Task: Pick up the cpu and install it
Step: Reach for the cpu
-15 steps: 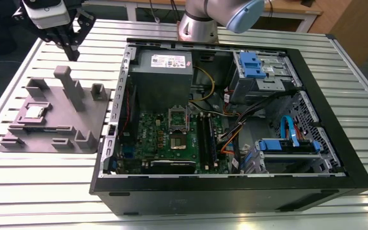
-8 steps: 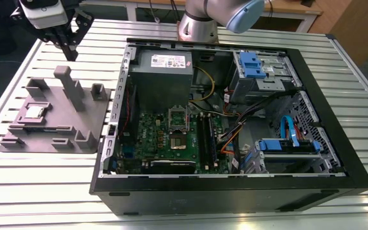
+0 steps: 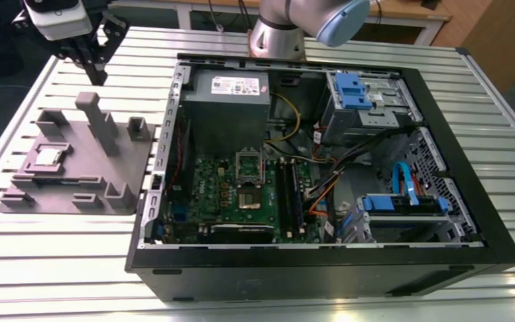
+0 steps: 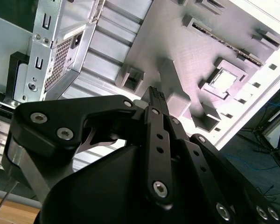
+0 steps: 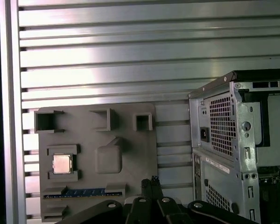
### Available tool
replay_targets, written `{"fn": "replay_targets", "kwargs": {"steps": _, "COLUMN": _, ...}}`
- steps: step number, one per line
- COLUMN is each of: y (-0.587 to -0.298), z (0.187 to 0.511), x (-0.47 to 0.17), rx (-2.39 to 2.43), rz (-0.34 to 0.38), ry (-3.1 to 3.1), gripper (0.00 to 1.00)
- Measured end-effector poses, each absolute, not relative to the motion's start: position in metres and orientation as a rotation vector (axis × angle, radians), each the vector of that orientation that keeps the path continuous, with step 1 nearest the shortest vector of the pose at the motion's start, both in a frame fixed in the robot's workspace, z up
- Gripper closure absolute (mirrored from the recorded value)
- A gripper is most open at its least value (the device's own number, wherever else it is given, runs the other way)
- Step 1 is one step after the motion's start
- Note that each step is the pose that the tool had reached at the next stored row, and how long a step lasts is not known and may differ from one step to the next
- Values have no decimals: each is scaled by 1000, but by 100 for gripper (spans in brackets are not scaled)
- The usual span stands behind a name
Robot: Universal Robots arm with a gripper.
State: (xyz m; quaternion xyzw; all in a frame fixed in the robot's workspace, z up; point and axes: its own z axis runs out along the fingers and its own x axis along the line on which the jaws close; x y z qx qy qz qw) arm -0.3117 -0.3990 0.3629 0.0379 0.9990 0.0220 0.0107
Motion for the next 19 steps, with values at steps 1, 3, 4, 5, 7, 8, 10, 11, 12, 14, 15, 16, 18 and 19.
{"fn": "replay_targets", "kwargs": {"steps": 1, "y": -399, "z": 363, "x": -312, "rx": 118, "rz": 69, "ry": 3117, "gripper": 89}}
{"fn": "replay_targets", "kwargs": {"steps": 3, "y": -399, "z": 363, "x": -313, "rx": 118, "rz": 69, "ry": 3117, "gripper": 89}}
{"fn": "replay_targets", "kwargs": {"steps": 4, "y": -399, "z": 363, "x": -313, "rx": 118, "rz": 69, "ry": 3117, "gripper": 89}}
{"fn": "replay_targets", "kwargs": {"steps": 5, "y": -399, "z": 363, "x": -313, "rx": 118, "rz": 69, "ry": 3117, "gripper": 89}}
{"fn": "replay_targets", "kwargs": {"steps": 7, "y": -399, "z": 363, "x": -313, "rx": 118, "rz": 69, "ry": 3117, "gripper": 89}}
{"fn": "replay_targets", "kwargs": {"steps": 8, "y": -399, "z": 363, "x": -314, "rx": 118, "rz": 69, "ry": 3117, "gripper": 89}}
{"fn": "replay_targets", "kwargs": {"steps": 10, "y": -399, "z": 363, "x": -314, "rx": 118, "rz": 69, "ry": 3117, "gripper": 89}}
{"fn": "replay_targets", "kwargs": {"steps": 11, "y": -399, "z": 363, "x": -314, "rx": 118, "rz": 69, "ry": 3117, "gripper": 89}}
{"fn": "replay_targets", "kwargs": {"steps": 12, "y": -399, "z": 363, "x": -314, "rx": 118, "rz": 69, "ry": 3117, "gripper": 89}}
{"fn": "replay_targets", "kwargs": {"steps": 14, "y": -399, "z": 363, "x": -315, "rx": 118, "rz": 69, "ry": 3117, "gripper": 89}}
{"fn": "replay_targets", "kwargs": {"steps": 15, "y": -399, "z": 363, "x": -315, "rx": 118, "rz": 69, "ry": 3117, "gripper": 89}}
{"fn": "replay_targets", "kwargs": {"steps": 16, "y": -399, "z": 363, "x": -315, "rx": 118, "rz": 69, "ry": 3117, "gripper": 89}}
{"fn": "replay_targets", "kwargs": {"steps": 18, "y": -399, "z": 363, "x": -316, "rx": 118, "rz": 69, "ry": 3117, "gripper": 89}}
{"fn": "replay_targets", "kwargs": {"steps": 19, "y": -399, "z": 363, "x": -316, "rx": 118, "rz": 69, "ry": 3117, "gripper": 89}}
